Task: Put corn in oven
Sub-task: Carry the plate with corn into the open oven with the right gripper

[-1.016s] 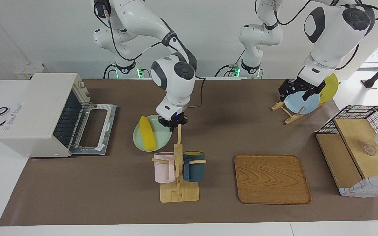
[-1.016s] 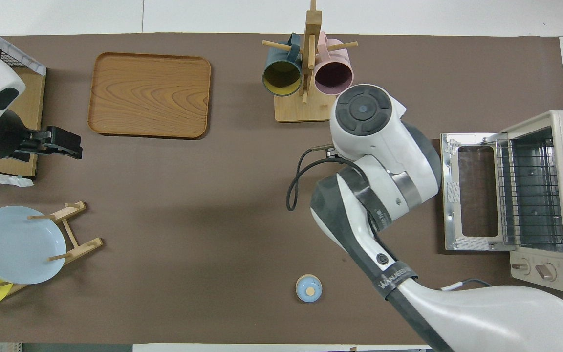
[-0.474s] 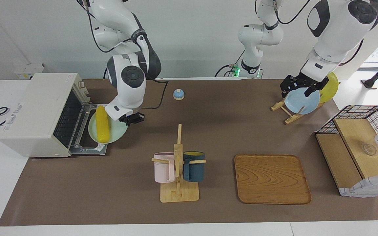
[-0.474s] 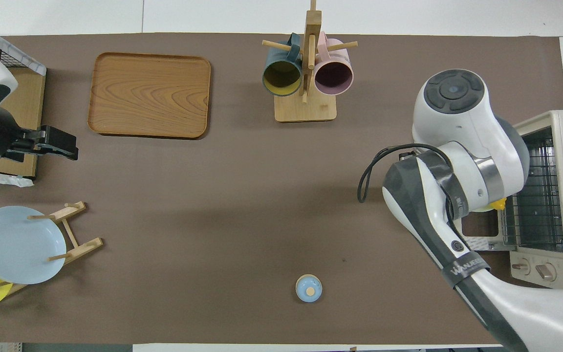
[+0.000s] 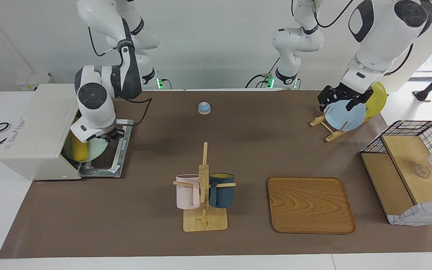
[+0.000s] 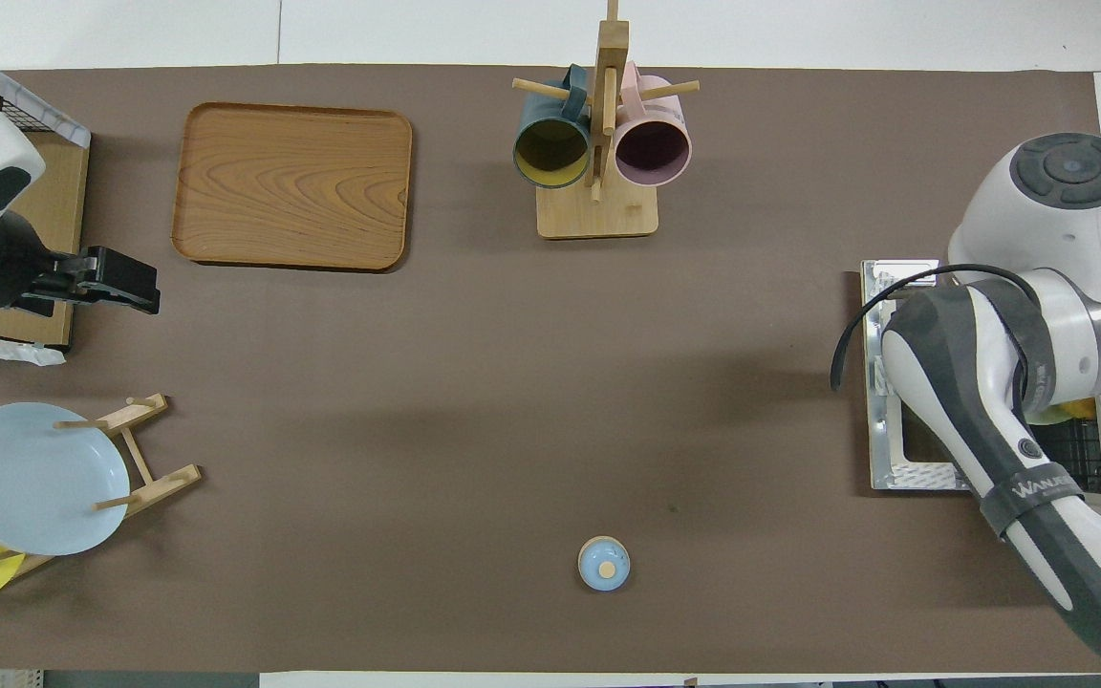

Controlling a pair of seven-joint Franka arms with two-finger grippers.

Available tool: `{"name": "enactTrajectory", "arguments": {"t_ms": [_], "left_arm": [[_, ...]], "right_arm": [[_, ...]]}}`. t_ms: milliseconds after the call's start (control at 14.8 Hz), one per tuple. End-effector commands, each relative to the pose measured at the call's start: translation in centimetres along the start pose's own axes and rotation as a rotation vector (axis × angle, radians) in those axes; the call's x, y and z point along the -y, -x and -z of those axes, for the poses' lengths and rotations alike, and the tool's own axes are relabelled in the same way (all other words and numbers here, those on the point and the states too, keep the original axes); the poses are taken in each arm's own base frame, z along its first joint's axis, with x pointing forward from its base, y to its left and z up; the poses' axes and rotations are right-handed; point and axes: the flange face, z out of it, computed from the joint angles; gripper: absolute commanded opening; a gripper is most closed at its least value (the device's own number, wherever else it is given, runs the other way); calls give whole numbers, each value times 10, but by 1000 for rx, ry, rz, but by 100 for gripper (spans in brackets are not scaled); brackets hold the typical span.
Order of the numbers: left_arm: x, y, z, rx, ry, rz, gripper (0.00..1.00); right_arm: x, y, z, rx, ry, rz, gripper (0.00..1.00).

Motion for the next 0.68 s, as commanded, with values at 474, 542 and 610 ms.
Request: {"name": "enactTrajectory", "arguments": {"t_ms": [474, 542, 610], "left_arm": [[9, 11, 22, -30, -17, 9, 100], [9, 12, 22, -29, -17, 9, 100], [9, 12, 22, -29, -17, 9, 100]], "right_arm": [[-40, 25, -39, 6, -14, 40, 0], [-39, 25, -39, 5, -15, 38, 0], [-39, 25, -39, 4, -15, 37, 14]]}}
